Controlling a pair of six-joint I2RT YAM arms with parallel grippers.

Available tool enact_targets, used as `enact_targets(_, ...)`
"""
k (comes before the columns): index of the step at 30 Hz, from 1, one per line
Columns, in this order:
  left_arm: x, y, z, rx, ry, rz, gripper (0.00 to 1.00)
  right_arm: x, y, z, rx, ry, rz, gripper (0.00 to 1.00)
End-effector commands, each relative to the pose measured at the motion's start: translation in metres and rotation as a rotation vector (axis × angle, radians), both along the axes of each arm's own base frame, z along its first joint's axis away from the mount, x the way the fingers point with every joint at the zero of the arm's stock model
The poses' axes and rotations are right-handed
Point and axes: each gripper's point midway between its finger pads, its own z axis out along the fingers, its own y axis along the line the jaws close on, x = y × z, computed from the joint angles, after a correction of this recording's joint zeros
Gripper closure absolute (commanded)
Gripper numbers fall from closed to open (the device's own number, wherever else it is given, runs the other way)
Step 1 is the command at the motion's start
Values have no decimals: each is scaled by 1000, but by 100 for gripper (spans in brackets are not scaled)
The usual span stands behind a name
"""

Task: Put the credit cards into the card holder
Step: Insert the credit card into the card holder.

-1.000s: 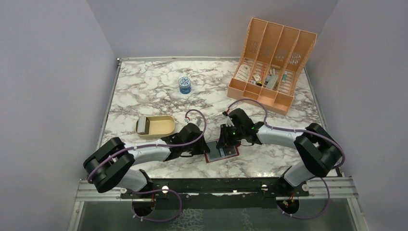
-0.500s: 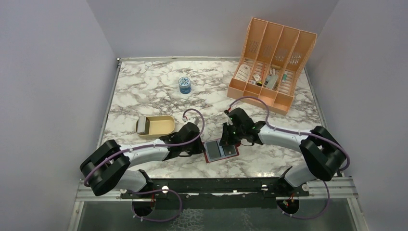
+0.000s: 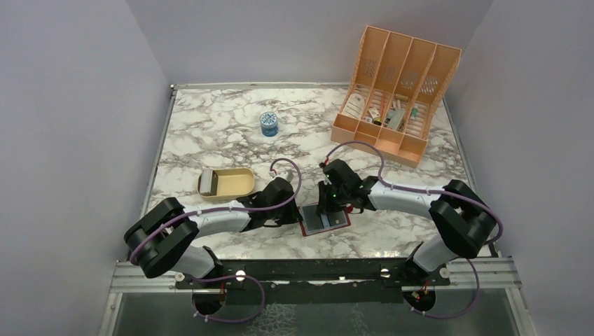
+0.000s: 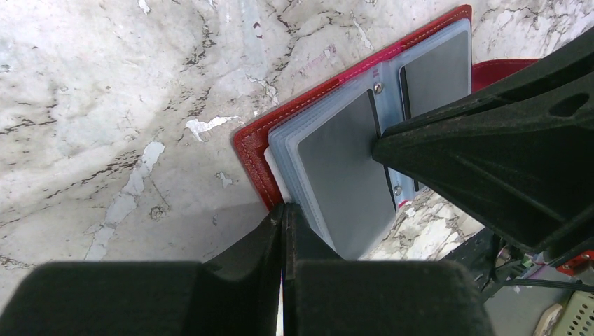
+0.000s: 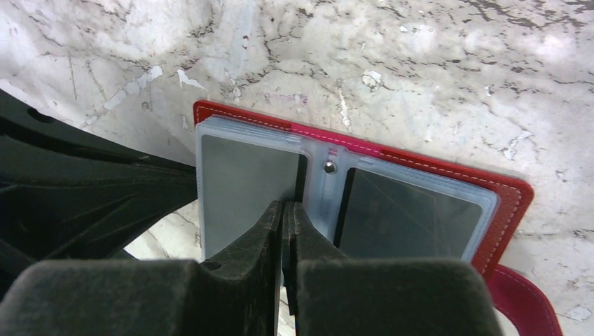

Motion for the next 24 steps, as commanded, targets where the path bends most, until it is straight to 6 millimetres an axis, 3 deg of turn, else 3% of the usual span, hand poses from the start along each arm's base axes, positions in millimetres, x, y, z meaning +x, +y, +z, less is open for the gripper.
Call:
enact_targets(1, 4, -7, 6, -15, -13, -16, 95, 2, 15, 14, 54, -25, 20, 94)
enact_targets(6, 7, 0, 9, 27, -26, -3, 95, 3, 9, 18, 42, -34, -4, 94)
enact_targets(9, 9, 7, 14, 43, -36, 17, 88, 5, -3, 22, -10, -53, -35, 92)
enact_targets(13, 5, 10, 20, 15, -40, 39, 77, 9, -19, 39, -49, -113, -63, 82)
enact_targets(17, 0, 7, 21, -42, -22, 49, 74, 14, -42, 50, -138, -172, -100, 74)
enact_targets(20, -4, 8, 14, -48, 3, 53, 74, 18, -60, 52, -210, -205, -133, 64)
enact_targets(24, -6, 8, 9, -54, 15, 56, 65, 17, -79, 47, -293, -210, -160, 56)
